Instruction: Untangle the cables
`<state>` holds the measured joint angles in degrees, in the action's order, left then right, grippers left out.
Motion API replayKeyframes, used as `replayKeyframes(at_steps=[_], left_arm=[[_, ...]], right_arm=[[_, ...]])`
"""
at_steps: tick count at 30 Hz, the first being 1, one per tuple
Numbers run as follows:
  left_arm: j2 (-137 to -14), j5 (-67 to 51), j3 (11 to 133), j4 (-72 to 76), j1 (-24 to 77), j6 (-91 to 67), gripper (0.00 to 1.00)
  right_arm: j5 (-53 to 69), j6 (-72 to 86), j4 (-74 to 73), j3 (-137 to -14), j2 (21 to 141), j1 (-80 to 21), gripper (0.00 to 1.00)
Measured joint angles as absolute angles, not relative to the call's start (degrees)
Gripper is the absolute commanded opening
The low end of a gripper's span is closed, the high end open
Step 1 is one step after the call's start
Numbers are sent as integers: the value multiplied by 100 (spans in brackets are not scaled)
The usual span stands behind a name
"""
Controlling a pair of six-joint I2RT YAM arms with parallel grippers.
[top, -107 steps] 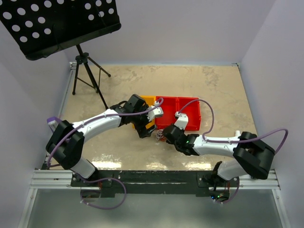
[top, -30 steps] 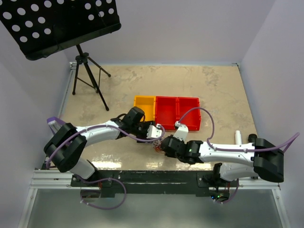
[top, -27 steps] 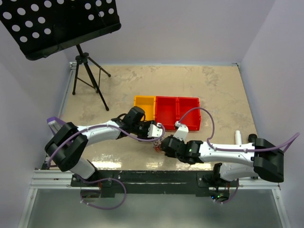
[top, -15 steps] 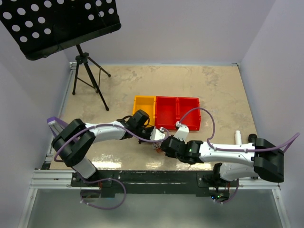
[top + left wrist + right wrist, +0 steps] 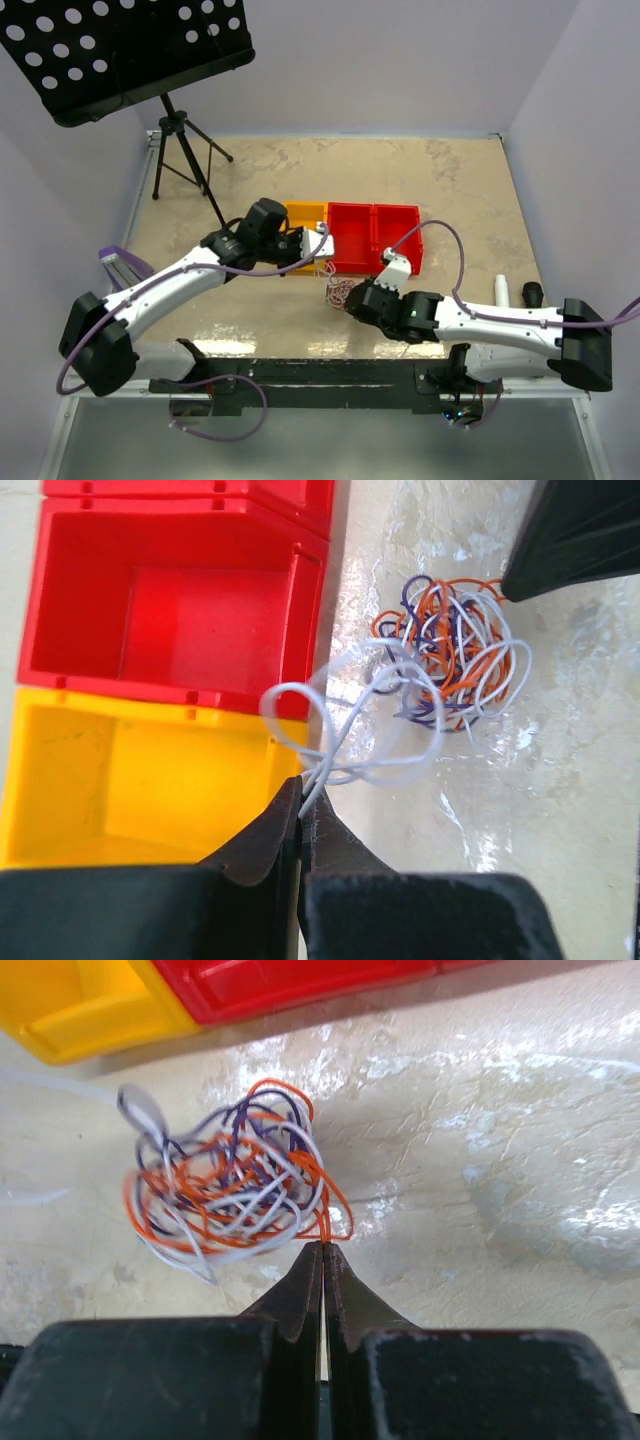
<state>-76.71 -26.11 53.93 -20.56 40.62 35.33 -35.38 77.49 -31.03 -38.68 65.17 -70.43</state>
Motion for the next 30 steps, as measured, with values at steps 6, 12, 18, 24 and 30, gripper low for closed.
replayKeyframes(at_steps=[6, 12, 18, 24, 30], left_arm=[[-6678, -2335, 5487, -2790, 3909, 3186, 0], [-5979, -1588, 5561, -3009, 3446, 2759, 0], [-5815, -558, 5835, -3059, 3131, 2615, 0], [-5690, 298, 6082, -3229, 3072, 2838, 0], [-5328, 897, 5935, -3048, 2556, 3129, 0]], right_arm=[[-4016, 7826, -3660, -4316, 6335, -6973, 0], [-4456, 7979, -4189, -4545, 5673, -6759, 0], [-4788, 8394, -5004, -4849, 5352, -6670, 0], [-5140, 8737, -5662, -5349, 5168, -6606, 0], [-5334, 8707, -5878, -5468, 4705, -6204, 0]])
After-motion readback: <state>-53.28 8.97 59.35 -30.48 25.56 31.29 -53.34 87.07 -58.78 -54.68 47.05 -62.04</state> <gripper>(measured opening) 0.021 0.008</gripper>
